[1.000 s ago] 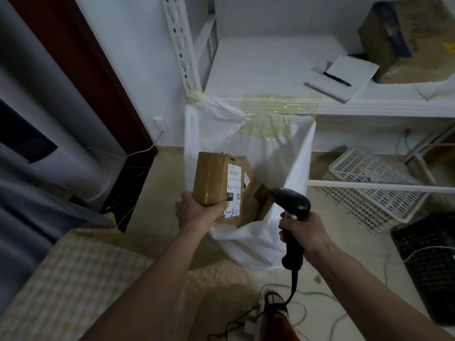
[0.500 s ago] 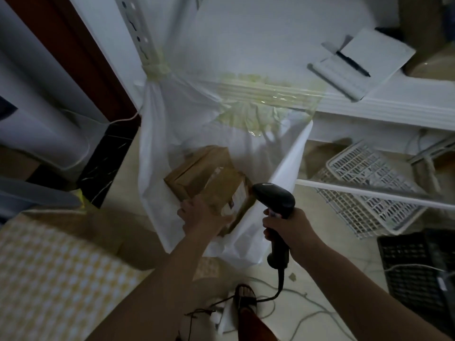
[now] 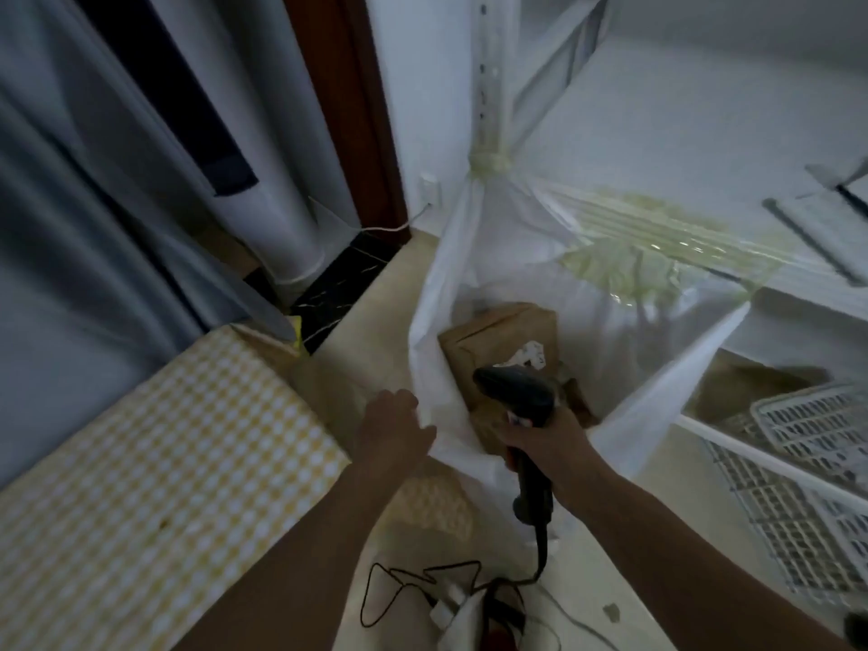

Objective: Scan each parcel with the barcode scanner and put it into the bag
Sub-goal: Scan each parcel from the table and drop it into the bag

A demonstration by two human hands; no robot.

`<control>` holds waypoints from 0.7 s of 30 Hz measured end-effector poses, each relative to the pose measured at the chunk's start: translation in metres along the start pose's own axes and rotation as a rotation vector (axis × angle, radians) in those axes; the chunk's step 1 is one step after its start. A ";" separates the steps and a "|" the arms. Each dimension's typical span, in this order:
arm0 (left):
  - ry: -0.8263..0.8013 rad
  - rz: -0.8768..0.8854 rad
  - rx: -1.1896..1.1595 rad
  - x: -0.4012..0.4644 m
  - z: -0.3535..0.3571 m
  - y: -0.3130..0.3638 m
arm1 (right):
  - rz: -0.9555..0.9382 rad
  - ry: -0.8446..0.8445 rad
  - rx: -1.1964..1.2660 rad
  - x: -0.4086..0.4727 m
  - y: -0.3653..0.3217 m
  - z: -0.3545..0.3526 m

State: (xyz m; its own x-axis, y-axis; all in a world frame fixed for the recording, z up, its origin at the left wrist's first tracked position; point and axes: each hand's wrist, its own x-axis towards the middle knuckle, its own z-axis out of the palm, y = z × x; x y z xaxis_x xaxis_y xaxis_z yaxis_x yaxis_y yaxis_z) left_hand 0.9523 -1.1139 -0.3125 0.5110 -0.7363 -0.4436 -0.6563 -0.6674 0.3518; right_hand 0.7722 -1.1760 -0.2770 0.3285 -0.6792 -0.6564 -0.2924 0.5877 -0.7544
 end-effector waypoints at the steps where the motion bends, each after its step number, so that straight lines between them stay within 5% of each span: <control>1: 0.021 -0.030 -0.012 -0.010 -0.009 -0.014 | -0.004 -0.027 -0.032 -0.004 -0.002 0.015; 13: 0.324 -0.490 -0.092 -0.229 -0.076 -0.290 | -0.152 -0.461 -0.554 -0.132 0.047 0.267; 21: 0.416 -0.812 -0.240 -0.414 -0.048 -0.455 | -0.134 -0.695 -0.628 -0.255 0.139 0.416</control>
State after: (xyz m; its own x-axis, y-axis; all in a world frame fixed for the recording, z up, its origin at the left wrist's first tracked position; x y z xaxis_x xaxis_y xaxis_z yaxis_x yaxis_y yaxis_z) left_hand 1.0658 -0.5106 -0.2488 0.9494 0.0143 -0.3139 0.0955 -0.9648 0.2449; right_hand 1.0210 -0.7383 -0.2172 0.7968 -0.1912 -0.5732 -0.5767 0.0423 -0.8159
